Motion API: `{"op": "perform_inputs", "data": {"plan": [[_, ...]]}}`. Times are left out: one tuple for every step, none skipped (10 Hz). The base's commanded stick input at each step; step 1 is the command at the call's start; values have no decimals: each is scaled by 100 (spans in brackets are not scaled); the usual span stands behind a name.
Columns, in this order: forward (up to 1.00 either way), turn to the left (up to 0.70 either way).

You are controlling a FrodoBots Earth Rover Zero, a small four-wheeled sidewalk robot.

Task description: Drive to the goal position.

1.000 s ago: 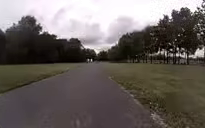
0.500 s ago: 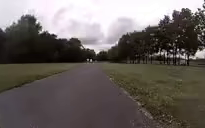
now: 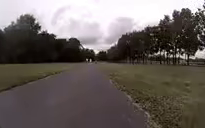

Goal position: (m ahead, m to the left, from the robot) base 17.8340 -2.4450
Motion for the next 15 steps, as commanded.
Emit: {"op": "perform_inputs", "data": {"plan": [[70, 0], [70, 0], [70, 0], [70, 7], [70, 14], [70, 14], [70, 14], [70, 11], [70, 0], [70, 0], [70, 0], [70, 0], [70, 0], [70, 0], [70, 0]]}}
